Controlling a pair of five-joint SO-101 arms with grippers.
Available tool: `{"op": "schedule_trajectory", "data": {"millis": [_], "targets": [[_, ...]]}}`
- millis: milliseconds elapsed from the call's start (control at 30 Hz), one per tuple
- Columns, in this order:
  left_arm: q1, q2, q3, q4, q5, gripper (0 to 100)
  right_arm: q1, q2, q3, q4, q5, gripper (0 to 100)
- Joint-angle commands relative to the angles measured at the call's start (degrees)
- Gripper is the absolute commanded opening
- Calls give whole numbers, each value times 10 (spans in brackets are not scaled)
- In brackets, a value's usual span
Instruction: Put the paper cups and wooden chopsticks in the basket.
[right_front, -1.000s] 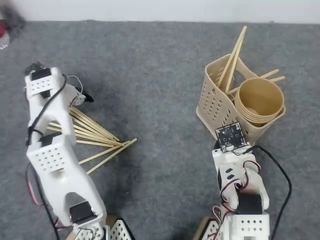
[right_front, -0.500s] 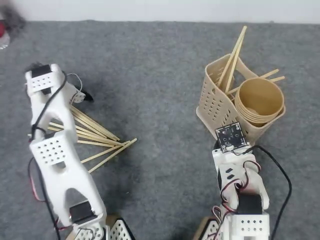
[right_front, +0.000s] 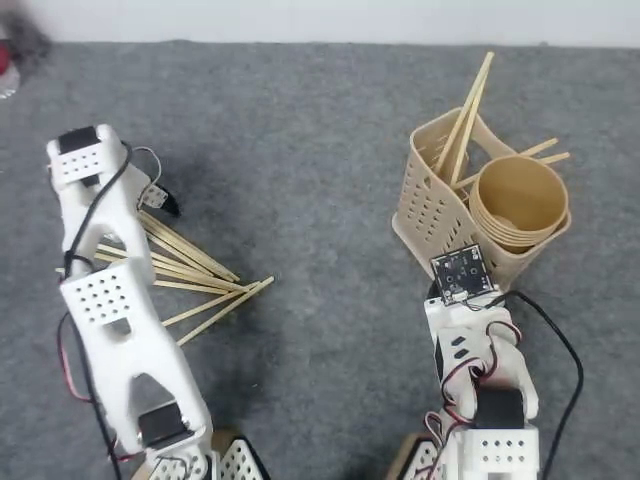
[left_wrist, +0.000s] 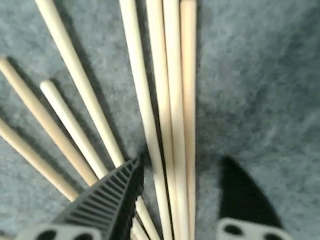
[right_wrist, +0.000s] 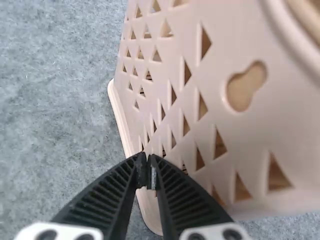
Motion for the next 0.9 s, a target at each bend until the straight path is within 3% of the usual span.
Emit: {"op": "schedule_trajectory", "data": {"millis": [0, 400, 567, 867], "targets": [[-23, -3, -15, 16, 4, 130, 8, -7, 3, -11, -2, 8], [-24, -3, -14, 18, 4, 122, 8, -7, 4, -11, -2, 8], [-23, -3, -14, 18, 4, 6, 8, -7, 4, -11, -2, 8], [-20, -8, -18, 19, 4, 13, 8, -7, 4, -11, -2, 8]]}}
